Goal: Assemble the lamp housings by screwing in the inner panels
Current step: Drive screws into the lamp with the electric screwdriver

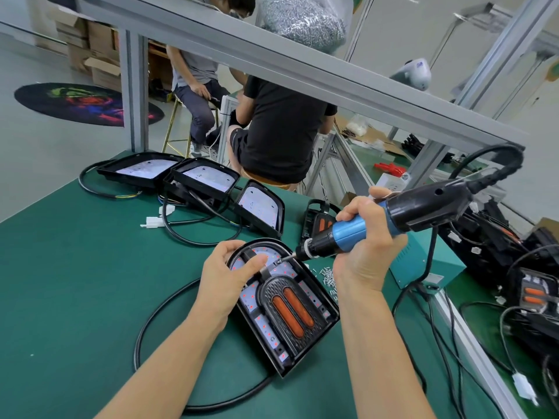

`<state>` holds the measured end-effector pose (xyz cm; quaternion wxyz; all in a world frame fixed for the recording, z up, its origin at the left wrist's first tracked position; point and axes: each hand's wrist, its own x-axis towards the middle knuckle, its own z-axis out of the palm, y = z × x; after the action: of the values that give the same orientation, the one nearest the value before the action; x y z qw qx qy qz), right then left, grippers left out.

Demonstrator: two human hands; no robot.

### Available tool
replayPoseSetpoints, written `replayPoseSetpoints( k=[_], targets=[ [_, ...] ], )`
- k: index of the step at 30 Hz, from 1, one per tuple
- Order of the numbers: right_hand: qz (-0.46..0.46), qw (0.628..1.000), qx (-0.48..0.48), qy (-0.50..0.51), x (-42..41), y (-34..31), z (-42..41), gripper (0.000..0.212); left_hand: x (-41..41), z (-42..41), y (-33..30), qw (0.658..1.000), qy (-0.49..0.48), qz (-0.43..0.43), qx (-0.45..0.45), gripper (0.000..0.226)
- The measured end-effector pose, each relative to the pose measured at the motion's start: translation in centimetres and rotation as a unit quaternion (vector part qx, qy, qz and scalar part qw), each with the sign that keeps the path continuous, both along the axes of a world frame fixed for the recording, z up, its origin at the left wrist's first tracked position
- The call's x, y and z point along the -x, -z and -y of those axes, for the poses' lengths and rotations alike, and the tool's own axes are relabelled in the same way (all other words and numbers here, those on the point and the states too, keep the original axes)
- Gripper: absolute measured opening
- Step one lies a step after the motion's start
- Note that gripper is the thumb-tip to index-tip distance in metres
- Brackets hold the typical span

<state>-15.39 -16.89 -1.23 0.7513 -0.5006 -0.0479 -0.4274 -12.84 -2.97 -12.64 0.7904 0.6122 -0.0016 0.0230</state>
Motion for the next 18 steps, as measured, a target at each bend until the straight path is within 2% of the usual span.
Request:
replayPoseSetpoints(
  k=[8,10,12,14,18],
  targets=[
    [0.006,1.0,0.004,-0.014,-0.3,0.2,-0.5,0.028,-0.1,0.1,0.2,1.0,-0.002,0.003,-0.005,0.035],
    [0.002,1.0,0.021,-0.015,-0.3,0.4,-0.7,0.022,-0.1,0.1,0.2,1.0,-0.005,0.004,0.0,0.035],
    [-0.009,0.999,0.04,-0.021,-0.2,0.5,-0.7,0.018,0.0,0.0,0.2,1.0,-0.009,0.001,0.004,0.035],
    [-0.026,0.998,0.043,-0.041,-0.1,0.6,-0.4,0.026,0.0,0.0,0.3,1.0,-0.013,-0.002,0.003,0.034],
    [-0.065,0.993,0.062,-0.072,0.1,0.3,0.7,0.026,-0.1,0.1,0.3,1.0,-0.019,-0.001,0.003,0.033]
  ],
)
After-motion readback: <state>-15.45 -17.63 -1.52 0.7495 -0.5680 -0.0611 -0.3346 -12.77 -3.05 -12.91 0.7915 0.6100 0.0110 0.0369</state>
